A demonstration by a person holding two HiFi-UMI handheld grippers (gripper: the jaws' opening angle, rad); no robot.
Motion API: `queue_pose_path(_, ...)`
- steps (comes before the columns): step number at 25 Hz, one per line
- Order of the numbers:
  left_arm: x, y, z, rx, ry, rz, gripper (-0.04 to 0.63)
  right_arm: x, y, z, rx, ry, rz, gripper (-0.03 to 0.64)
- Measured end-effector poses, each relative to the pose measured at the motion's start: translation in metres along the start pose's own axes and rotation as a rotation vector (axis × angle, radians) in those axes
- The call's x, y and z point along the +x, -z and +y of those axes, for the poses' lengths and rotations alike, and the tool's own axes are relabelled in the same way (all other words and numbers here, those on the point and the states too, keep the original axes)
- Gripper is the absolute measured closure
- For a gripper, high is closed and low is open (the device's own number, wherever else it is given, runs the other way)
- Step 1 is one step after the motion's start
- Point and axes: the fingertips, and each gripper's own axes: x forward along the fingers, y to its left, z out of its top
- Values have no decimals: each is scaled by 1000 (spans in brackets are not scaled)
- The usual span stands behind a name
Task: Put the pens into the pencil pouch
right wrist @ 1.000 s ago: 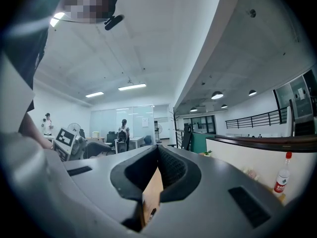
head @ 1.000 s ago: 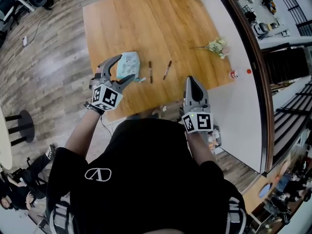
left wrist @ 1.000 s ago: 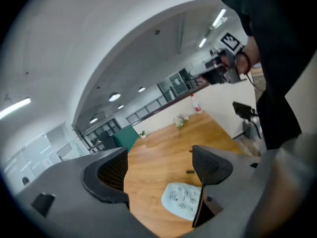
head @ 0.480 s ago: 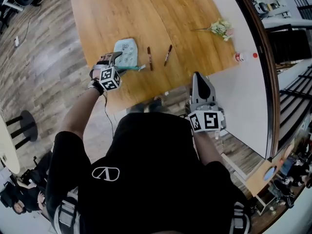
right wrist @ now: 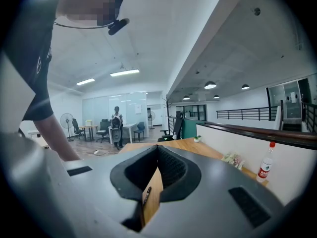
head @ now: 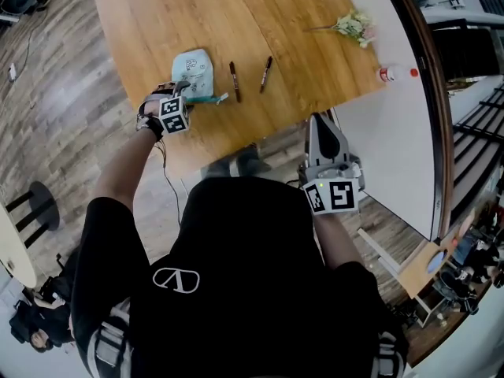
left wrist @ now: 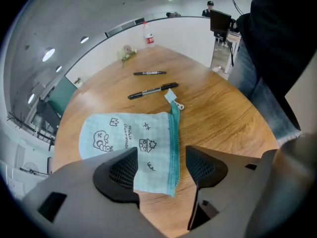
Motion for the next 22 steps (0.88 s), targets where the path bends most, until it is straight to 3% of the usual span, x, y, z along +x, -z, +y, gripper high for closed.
queue_pose_path(6, 6, -1, -5, 4, 41, 34, 536, -1, 4, 2, 4, 0, 9, 623)
queue_pose_path(12, 2, -4, -6, -58, 78, 22, 569, -1, 3, 2, 7, -6, 3, 623)
queue_pose_path(16, -18, -16, 9, -210, 79, -44, 574, -2, 0, 0, 22, -1, -9, 623)
queue_pose_path(22, -74, -46, 50, -494, 46, -236, 577, 2, -11, -6, 41, -7, -47, 623)
